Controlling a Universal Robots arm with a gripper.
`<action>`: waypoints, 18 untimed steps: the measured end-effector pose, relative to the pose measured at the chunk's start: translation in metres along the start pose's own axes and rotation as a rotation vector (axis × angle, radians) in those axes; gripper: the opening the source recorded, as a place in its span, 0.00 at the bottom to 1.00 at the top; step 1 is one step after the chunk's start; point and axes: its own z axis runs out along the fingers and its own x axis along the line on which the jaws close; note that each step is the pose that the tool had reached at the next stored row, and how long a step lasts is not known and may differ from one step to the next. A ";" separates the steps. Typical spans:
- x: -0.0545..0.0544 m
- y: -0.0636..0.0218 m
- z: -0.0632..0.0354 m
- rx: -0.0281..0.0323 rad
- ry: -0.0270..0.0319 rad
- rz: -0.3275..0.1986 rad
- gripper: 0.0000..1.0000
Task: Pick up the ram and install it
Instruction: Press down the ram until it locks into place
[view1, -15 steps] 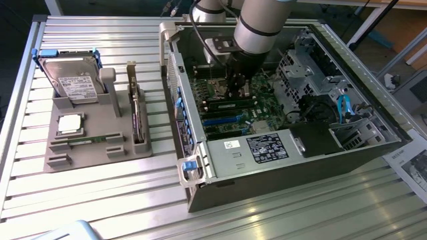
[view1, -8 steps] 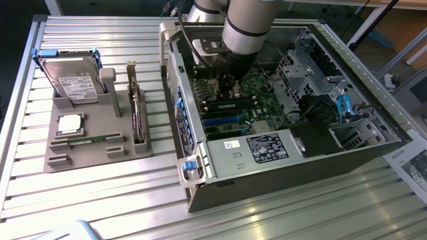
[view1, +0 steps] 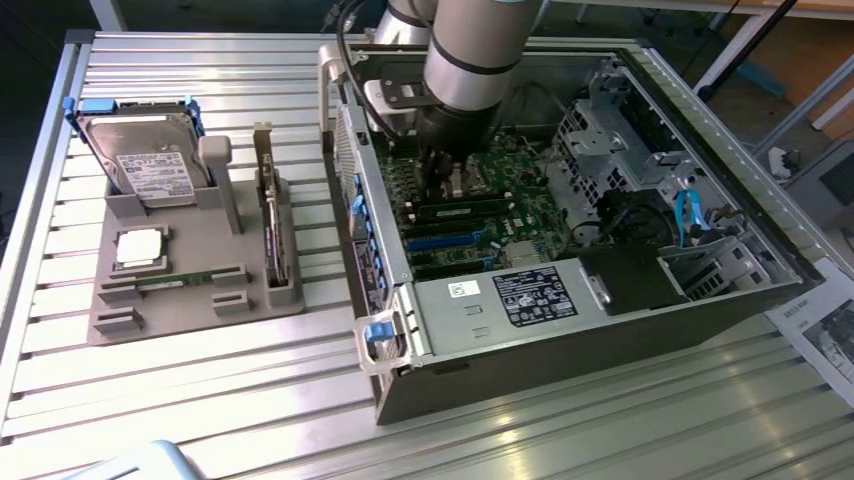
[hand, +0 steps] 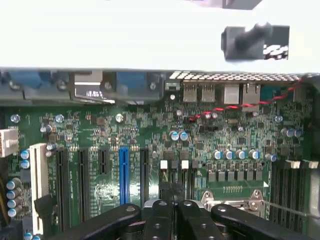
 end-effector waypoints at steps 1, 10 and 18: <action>0.000 0.0000 0.0000 0.0000 0.0000 0.000 0.10; 0.001 0.0011 0.0061 0.0011 0.0000 0.000 0.10; 0.001 0.0012 0.0079 0.0010 0.0001 0.000 0.10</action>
